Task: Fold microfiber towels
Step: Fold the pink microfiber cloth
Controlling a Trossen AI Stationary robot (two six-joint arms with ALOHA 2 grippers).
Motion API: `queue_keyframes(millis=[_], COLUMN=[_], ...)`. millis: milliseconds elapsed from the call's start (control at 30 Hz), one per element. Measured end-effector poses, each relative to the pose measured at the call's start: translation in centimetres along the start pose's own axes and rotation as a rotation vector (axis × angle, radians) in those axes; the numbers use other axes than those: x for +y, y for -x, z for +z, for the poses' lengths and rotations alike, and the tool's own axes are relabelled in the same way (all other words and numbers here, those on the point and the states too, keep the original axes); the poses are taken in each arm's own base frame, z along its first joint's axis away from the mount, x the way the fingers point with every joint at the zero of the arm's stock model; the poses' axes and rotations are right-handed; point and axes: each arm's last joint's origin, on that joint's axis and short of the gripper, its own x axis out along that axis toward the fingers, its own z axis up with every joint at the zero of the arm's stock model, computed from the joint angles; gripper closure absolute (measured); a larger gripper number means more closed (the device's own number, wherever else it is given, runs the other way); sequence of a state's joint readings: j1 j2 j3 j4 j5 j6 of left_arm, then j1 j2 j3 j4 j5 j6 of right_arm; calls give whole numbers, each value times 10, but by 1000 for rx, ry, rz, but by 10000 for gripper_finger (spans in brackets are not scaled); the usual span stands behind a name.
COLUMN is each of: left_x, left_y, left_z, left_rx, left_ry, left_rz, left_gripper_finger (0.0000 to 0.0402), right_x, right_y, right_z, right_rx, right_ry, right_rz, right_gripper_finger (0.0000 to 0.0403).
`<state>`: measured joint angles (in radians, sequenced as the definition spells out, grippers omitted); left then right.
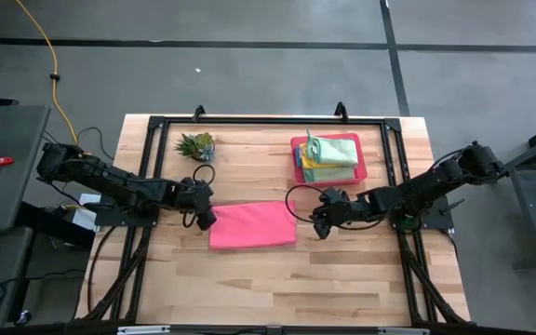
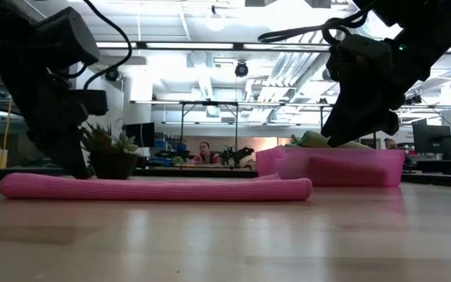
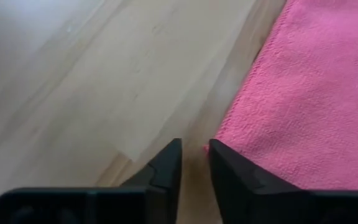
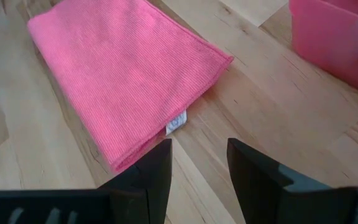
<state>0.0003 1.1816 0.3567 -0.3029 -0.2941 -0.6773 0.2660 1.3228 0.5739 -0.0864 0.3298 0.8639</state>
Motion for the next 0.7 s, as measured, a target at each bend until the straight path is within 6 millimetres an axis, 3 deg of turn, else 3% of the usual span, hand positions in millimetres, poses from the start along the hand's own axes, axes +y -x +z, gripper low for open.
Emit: queue_keyframes(millis=[233, 367, 533, 700], left_x=[-2, -9, -29, -54], left_y=[11, 22, 38, 47], left_z=[9, 18, 16, -3], left_rx=[21, -22, -106, -155], left_ry=[-14, -9, -53, -174], left_rz=[44, -27, -219, -281], left_gripper_finger=[257, 228, 217, 217], right_x=[0, 0, 1, 8], right_y=[0, 0, 0, 1], right_z=[0, 0, 1, 7], right_rx=[3, 3, -7, -58], right_ry=[0, 0, 22, 113], right_rz=[3, 3, 16, 91], right_gripper_finger=[256, 256, 256, 256])
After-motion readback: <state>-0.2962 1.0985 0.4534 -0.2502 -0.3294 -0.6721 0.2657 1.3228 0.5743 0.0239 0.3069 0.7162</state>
